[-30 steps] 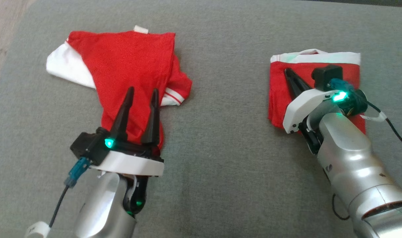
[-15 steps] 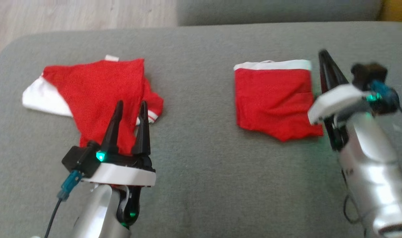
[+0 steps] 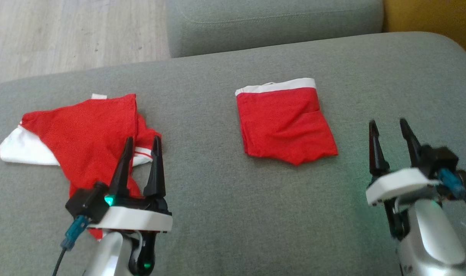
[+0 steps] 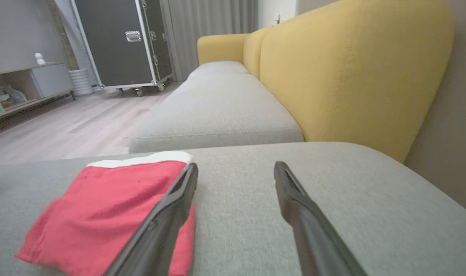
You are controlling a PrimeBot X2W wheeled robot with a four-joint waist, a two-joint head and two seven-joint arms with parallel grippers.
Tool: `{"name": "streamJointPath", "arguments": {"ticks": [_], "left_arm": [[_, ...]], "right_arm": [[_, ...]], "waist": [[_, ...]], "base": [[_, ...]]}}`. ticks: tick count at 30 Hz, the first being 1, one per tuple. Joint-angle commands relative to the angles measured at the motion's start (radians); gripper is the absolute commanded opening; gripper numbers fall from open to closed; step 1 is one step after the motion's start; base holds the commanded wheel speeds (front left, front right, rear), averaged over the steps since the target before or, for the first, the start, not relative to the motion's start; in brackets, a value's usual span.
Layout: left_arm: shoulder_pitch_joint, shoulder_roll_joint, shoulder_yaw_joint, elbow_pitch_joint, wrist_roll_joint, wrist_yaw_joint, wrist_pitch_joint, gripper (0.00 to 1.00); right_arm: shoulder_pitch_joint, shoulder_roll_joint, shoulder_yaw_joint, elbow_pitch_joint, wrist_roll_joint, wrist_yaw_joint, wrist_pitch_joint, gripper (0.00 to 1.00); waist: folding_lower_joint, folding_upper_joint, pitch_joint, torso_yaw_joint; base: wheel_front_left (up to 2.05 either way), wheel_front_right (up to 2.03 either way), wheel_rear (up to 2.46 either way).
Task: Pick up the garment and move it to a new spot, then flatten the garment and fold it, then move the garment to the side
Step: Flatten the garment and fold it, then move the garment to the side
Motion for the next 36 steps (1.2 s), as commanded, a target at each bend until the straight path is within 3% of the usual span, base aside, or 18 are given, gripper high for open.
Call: {"name": "streamJointPath", "arguments": {"ticks": [1,11,23,32,33,34,35,36], "left_arm": [[-0.025,0.007,0.037,-0.039,0.013,0.001,-0.009,1.0],[-0.048,0.007,0.014,-0.047,0.019,0.001,-0.009,1.0],[-0.134,0.007,-0.063,-0.035,0.003,0.001,-0.009,1.0],[-0.169,0.007,-0.09,-0.025,-0.013,0.001,-0.009,1.0],[-0.17,0.007,-0.089,-0.024,-0.013,0.001,-0.009,1.0],[-0.169,0.007,-0.089,-0.022,-0.013,0.001,-0.009,1.0],[-0.168,0.007,-0.089,-0.02,-0.013,0.001,-0.009,1.0],[-0.165,0.007,-0.087,-0.018,-0.012,0.001,-0.009,1.0]], "right_arm": [[-0.02,0.008,0.023,-0.049,0.001,-0.001,-0.011,1.0],[-0.028,0.009,0.049,-0.077,0.027,-0.001,-0.011,1.0],[-0.262,0.009,0.038,0.191,0.035,-0.001,0.127,1.0],[-0.388,0.009,0.016,0.425,-0.014,-0.001,0.18,1.0],[-0.396,0.009,0.014,0.445,-0.025,-0.001,0.175,0.92],[-0.403,0.008,0.01,0.459,-0.035,-0.001,0.162,0.21],[-0.408,0.007,0.005,0.469,-0.047,-0.001,0.142,0.0],[-0.412,0.005,0.004,0.479,-0.061,-0.001,0.123,0.0]], "waist": [[0.0002,0.0,0.001,-0.005],[0.0002,0.0,0.046,0.013],[0.0002,0.0,0.194,0.113],[0.0002,0.0,0.233,0.17],[0.0002,0.0,0.232,0.172],[0.0002,0.0,0.23,0.173],[0.0002,0.0,0.225,0.173],[0.0002,0.0,0.22,0.171]], "base": [[0.0,0.0,0.0],[0.0,0.0,0.0],[0.0,0.0,0.0],[0.0,0.0,0.0],[0.0,0.0,0.0],[0.0,0.0,0.0],[0.0,0.0,0.0],[0.0,0.0,0.0]]}}
